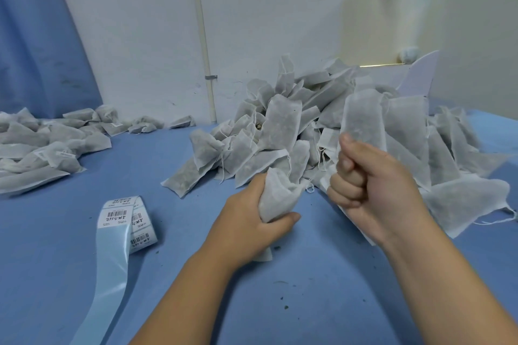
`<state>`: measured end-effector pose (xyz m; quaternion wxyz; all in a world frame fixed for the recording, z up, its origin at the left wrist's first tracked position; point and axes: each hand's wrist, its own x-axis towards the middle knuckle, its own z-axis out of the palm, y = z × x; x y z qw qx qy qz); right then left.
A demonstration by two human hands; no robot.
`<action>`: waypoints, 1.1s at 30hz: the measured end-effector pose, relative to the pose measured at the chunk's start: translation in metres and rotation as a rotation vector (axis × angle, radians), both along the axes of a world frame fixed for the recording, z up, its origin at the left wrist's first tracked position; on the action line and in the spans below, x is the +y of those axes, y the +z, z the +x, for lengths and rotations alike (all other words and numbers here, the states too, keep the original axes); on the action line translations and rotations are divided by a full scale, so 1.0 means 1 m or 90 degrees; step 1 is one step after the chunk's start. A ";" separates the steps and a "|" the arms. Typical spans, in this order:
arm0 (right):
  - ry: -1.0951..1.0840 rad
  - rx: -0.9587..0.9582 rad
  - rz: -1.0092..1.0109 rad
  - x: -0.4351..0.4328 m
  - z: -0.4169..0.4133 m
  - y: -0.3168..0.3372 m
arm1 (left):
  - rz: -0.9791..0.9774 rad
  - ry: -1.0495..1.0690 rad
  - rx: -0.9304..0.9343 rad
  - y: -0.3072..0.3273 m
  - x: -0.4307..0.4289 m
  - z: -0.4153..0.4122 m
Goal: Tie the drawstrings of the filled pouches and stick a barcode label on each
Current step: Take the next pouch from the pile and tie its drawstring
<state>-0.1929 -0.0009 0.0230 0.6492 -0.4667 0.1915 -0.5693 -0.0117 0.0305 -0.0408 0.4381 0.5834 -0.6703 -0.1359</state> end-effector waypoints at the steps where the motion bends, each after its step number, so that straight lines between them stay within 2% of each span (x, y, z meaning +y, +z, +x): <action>1: -0.001 -0.024 0.003 -0.001 -0.003 0.002 | 0.001 -0.001 -0.010 0.000 0.000 -0.001; 7: -0.003 -0.159 0.014 -0.005 -0.017 0.011 | 0.045 -0.021 -0.077 0.002 0.001 -0.009; 13: -0.047 -0.284 0.066 -0.011 -0.037 0.015 | 0.033 -0.087 -0.155 0.008 0.004 -0.020; 16: -0.043 -0.293 0.070 -0.014 -0.039 0.013 | 0.022 -0.114 -0.160 0.008 0.007 -0.024; 20: -0.024 -0.239 0.081 -0.022 -0.035 0.007 | -0.033 -0.087 -0.190 0.012 0.010 -0.020; 24: 0.014 -0.164 0.089 -0.028 -0.026 -0.001 | -0.047 -0.082 -0.142 0.016 0.011 -0.021; 25: 0.021 -0.137 0.090 -0.029 -0.024 -0.003 | -0.029 -0.076 -0.105 0.017 0.012 -0.022; 29: -0.026 -0.002 0.095 -0.034 -0.019 -0.012 | 0.070 -0.107 0.211 0.032 0.019 -0.020; 33: -0.175 0.201 0.074 -0.042 -0.022 -0.023 | 0.078 -0.036 0.235 0.043 0.024 -0.009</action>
